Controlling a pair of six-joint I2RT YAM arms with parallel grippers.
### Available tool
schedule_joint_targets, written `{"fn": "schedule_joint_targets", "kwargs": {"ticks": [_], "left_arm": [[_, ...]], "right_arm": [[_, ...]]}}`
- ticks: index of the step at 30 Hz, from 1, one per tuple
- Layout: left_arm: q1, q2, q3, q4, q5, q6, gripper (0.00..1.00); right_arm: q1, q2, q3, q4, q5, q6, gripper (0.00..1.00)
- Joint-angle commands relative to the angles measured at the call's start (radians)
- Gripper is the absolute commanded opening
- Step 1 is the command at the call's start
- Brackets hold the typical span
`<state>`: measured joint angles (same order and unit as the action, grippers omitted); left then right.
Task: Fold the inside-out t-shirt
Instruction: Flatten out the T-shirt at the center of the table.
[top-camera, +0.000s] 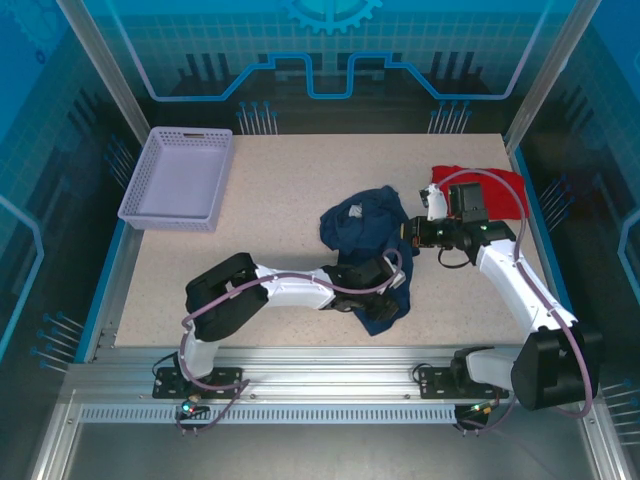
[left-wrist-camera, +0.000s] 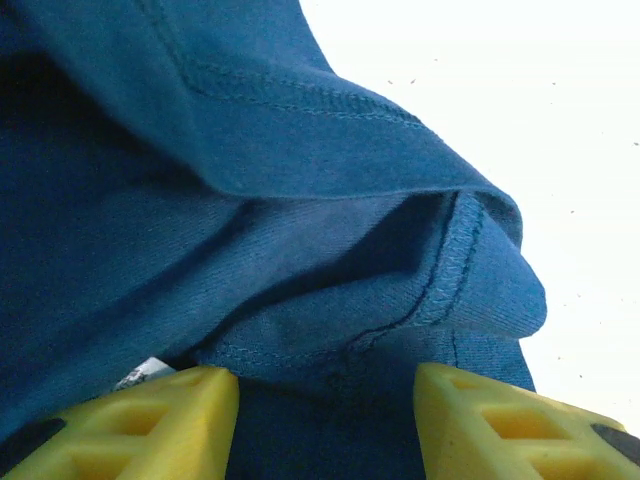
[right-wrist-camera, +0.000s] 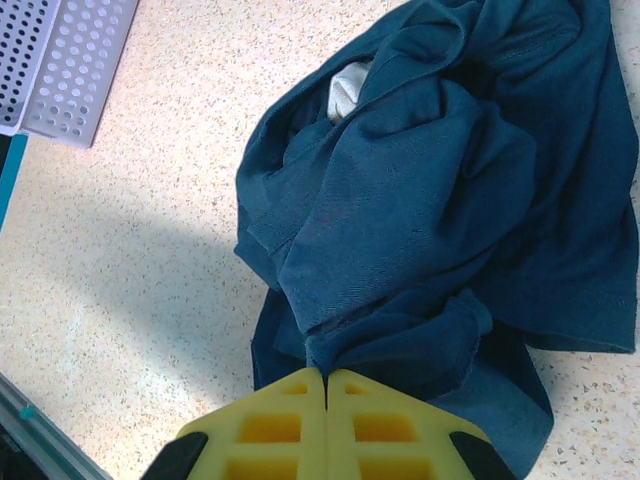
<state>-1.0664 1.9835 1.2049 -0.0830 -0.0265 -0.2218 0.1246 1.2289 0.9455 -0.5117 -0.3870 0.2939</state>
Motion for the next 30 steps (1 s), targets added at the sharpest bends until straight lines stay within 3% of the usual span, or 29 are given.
{"fn": "schedule_joint_targets", "kwargs": {"ticks": [1, 8, 15, 21, 30], "left_arm": [[-0.017, 0.036, 0.031, -0.060, 0.001, 0.062, 0.50], [-0.018, 0.028, 0.031, -0.091, -0.053, 0.087, 0.26], [-0.006, -0.068, -0.021, -0.002, -0.027, 0.043, 0.17], [0.029, -0.120, -0.063, 0.044, 0.026, 0.009, 0.00], [0.137, -0.303, -0.211, 0.153, 0.074, -0.100, 0.00]], "right_arm": [[-0.023, -0.019, -0.016, 0.003, -0.028, -0.015, 0.00], [-0.028, -0.014, -0.023, 0.006, -0.035, -0.015, 0.00], [-0.031, -0.002, -0.014, 0.003, -0.035, -0.021, 0.00], [-0.035, 0.011, -0.004, 0.004, -0.039, -0.022, 0.00], [-0.068, -0.025, 0.015, -0.032, 0.039, -0.030, 0.00]]}}
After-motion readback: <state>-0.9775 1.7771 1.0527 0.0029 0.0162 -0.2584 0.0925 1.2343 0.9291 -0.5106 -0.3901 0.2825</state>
